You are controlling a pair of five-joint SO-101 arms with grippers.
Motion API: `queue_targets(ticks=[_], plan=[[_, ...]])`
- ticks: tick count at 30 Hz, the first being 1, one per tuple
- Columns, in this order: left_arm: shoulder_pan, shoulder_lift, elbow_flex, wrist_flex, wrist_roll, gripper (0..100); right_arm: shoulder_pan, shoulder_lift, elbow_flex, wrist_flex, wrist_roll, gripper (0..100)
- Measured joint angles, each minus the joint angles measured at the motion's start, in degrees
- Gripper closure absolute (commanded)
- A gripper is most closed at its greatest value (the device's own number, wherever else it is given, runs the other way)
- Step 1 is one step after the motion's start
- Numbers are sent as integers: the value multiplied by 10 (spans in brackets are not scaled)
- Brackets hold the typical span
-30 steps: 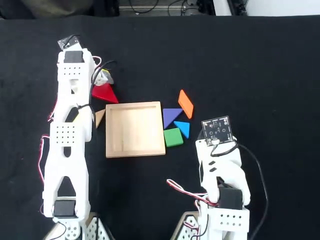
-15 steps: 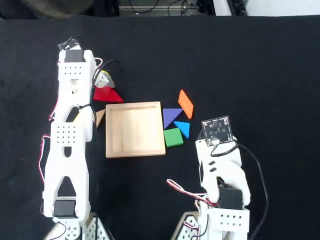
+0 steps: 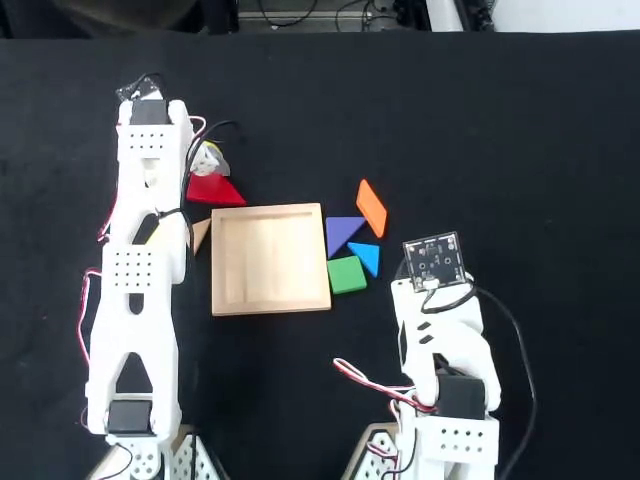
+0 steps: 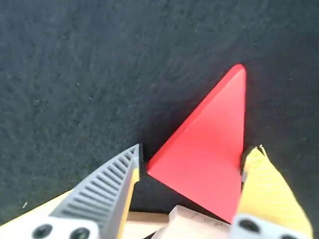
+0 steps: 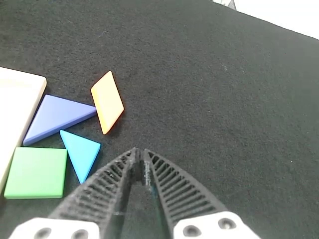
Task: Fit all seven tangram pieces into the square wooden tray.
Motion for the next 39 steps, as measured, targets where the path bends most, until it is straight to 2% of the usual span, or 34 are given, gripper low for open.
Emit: queue_targets(ticks=[11,20,29,36,39], plan=[[11,-115,207,-1,33,673,0,0,0,0,0,984],[27,-104,212,-21,33,678,0,0,0,0,0,984],[26,-92,141,-2,34,679,0,0,0,0,0,984],[26,-92,131,-2,34,680,0,0,0,0,0,984],[26,-96,131,-2,23,714,0,0,0,0,0,984]])
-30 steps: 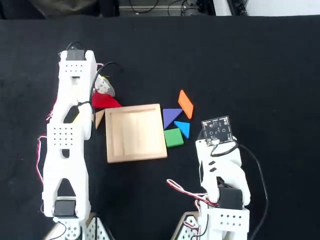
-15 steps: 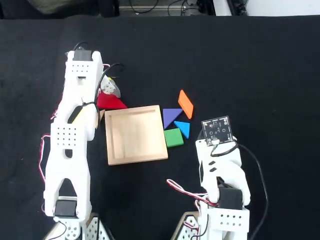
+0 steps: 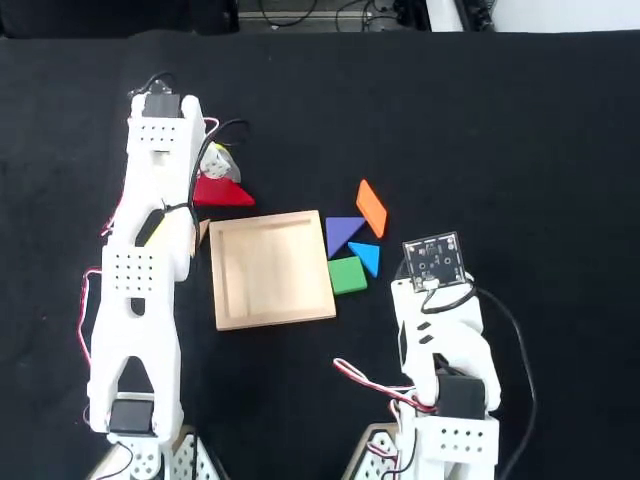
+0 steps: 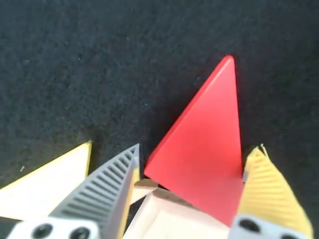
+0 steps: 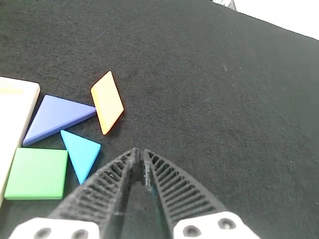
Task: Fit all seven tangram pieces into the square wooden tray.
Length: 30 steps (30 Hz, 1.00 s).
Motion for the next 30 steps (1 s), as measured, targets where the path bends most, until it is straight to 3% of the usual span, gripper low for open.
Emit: queue_targets(ticks=[3,6,16,20,25,30], plan=[[0,-27,11,0,-6,787,0,0,0,0,0,984],[0,-55,26,0,-8,795,0,0,0,0,0,984],[0,-68,49,0,-34,788,0,0,0,0,0,985],[-4,-80,93,0,-62,716,0,0,0,0,0,985],[-5,-101,107,-1,-236,638,0,0,0,0,0,985],[-21,-103,84,-25,-536,637,0,0,0,6,0,984]])
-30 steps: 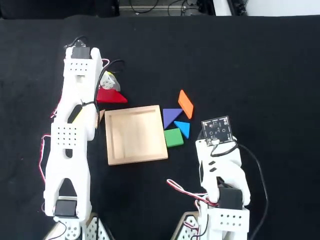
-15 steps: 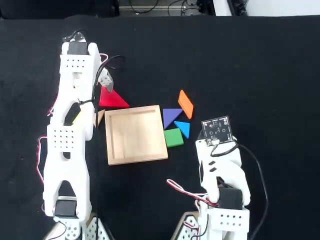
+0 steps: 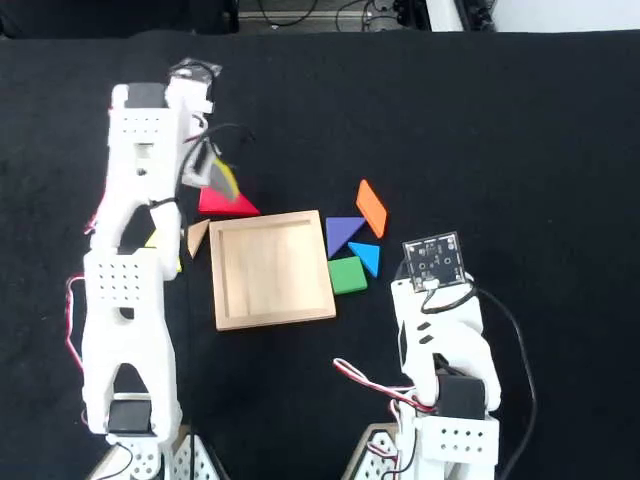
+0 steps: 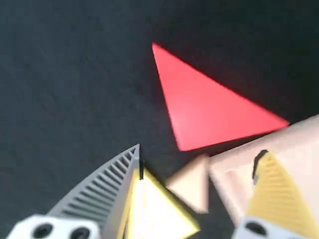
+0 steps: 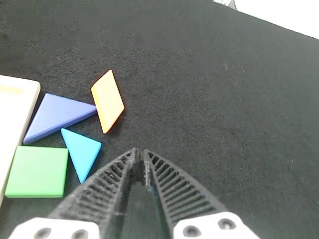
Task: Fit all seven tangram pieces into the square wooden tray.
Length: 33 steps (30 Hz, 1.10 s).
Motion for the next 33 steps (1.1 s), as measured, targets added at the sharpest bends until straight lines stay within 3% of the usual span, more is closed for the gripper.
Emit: queue_targets(ticks=[3,6,11,21,33], plan=[[-12,0,-46,7,-146,636,0,0,0,1,0,984],[-4,-1,-71,19,-224,636,0,0,0,1,0,984],[33,36,-77,-37,-195,636,0,0,0,3,0,984],[33,135,-111,-161,-154,636,0,0,0,3,0,984],[42,190,-162,-200,-140,636,0,0,0,3,0,984]])
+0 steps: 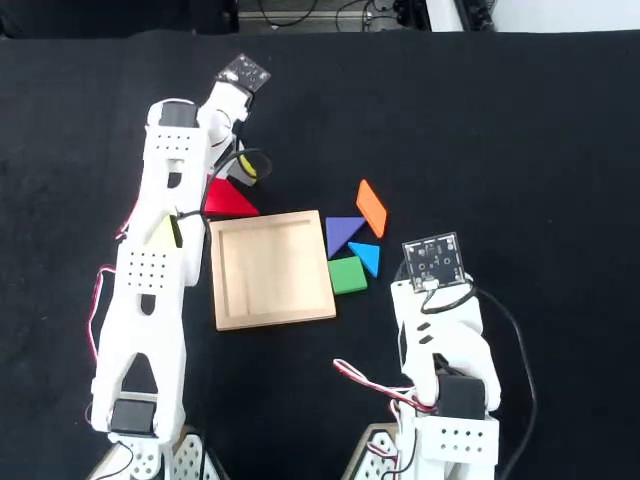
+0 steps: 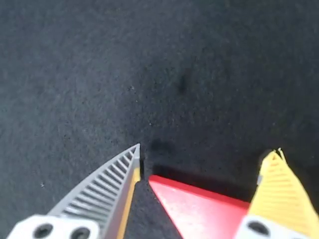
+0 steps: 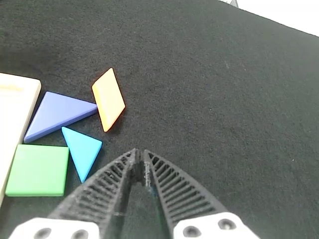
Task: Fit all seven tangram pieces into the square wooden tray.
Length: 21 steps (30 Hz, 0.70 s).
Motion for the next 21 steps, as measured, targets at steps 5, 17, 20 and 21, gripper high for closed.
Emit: queue_targets(ticks=[5,17,20,21], plan=[[-30,1,0,1,-36,636,0,0,0,0,0,984],[-169,1,-32,123,-203,636,0,0,0,0,0,984],[-207,3,-81,185,-258,636,0,0,0,0,0,984],[-222,3,-104,204,-280,636,0,0,0,0,0,984]])
